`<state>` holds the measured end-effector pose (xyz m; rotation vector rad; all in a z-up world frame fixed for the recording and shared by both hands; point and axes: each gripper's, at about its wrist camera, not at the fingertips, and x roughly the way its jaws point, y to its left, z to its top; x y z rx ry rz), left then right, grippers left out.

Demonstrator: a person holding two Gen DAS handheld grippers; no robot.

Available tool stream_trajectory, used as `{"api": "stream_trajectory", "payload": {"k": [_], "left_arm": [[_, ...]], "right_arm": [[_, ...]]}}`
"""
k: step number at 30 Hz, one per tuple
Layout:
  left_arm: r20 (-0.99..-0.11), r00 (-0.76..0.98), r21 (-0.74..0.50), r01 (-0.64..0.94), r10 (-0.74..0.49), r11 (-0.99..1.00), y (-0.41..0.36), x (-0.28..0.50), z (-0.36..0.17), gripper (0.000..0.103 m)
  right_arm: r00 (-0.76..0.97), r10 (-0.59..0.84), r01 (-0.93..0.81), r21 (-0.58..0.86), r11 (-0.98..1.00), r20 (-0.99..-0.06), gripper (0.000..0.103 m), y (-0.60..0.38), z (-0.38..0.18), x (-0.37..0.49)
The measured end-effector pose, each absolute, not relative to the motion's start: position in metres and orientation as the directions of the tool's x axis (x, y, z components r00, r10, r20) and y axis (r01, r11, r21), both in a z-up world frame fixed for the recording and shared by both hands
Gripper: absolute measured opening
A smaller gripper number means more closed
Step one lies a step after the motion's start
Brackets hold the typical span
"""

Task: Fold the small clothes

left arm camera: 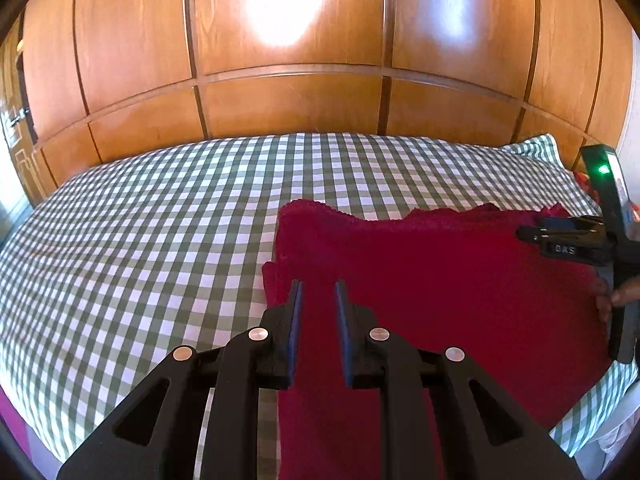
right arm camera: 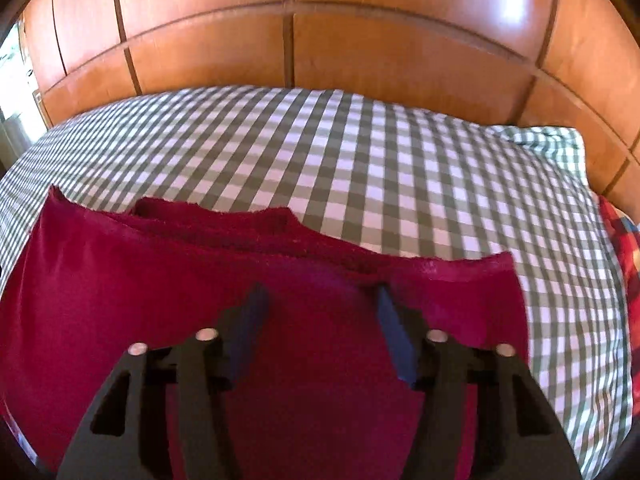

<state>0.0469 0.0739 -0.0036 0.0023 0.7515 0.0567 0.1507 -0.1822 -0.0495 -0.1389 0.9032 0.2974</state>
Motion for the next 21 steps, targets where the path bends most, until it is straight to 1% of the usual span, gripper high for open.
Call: {"api": "stream_trajectory", "payload": {"k": [1,2,3,4,7,9,12,13,17,19,21], "left_arm": [[-0.686,0.726,0.023,-0.050,0.052,0.998,0.074,0.049,-0.005,0.014],[-0.690,0.722,0.023,-0.051,0.053,0.998,0.074,0.050,-0.006,0.014],[-0.692,0.720,0.023,-0.051,0.053,0.998,0.074,0.052,-0.008,0.014],[-0.696,0.716,0.024,-0.051,0.053,0.998,0.074,0.053,-0.009,0.014],[-0.707,0.706,0.028,-0.039,0.047,0.999,0.073,0.058,-0.014,0.014],[-0.712,0.700,0.033,-0.036,0.049,0.999,0.071,0.061,-0.017,0.014],[-0.716,0.696,0.037,-0.041,0.055,0.998,0.070,0.066,-0.019,0.014],[-0.717,0.695,0.040,-0.045,0.060,0.998,0.070,0.068,-0.019,0.014],[-0.753,0.652,0.059,-0.077,0.095,0.995,0.075,0.084,-0.027,0.014],[-0.753,0.655,0.019,-0.075,0.064,0.997,0.081,0.089,-0.025,0.014],[-0.733,0.679,0.008,-0.046,0.037,0.999,0.079,0.093,-0.017,0.014]], "right_arm": [[0.581,0.192,-0.313,0.001,0.950,-0.791,0.037,-0.181,-0.050,0.151],[0.581,0.189,-0.317,-0.007,0.948,-0.792,0.031,-0.180,-0.051,0.152],[0.580,0.191,-0.323,-0.009,0.946,-0.792,0.020,-0.178,-0.051,0.151],[0.581,0.192,-0.331,-0.013,0.944,-0.791,0.012,-0.177,-0.051,0.150],[0.599,0.168,-0.359,-0.075,0.930,-0.783,0.001,-0.166,-0.052,0.145],[0.620,0.148,-0.366,-0.117,0.923,-0.770,0.000,-0.162,-0.049,0.140],[0.663,0.147,-0.345,-0.126,0.930,-0.734,0.000,-0.165,-0.037,0.139],[0.656,0.117,-0.324,-0.138,0.936,-0.746,0.000,-0.167,-0.034,0.139],[0.640,0.113,-0.296,-0.108,0.949,-0.760,0.000,-0.171,-0.043,0.148],[0.632,0.109,-0.295,-0.108,0.949,-0.767,0.000,-0.169,-0.050,0.148],[0.632,0.116,-0.291,-0.096,0.952,-0.766,0.000,-0.170,-0.052,0.147]]}}
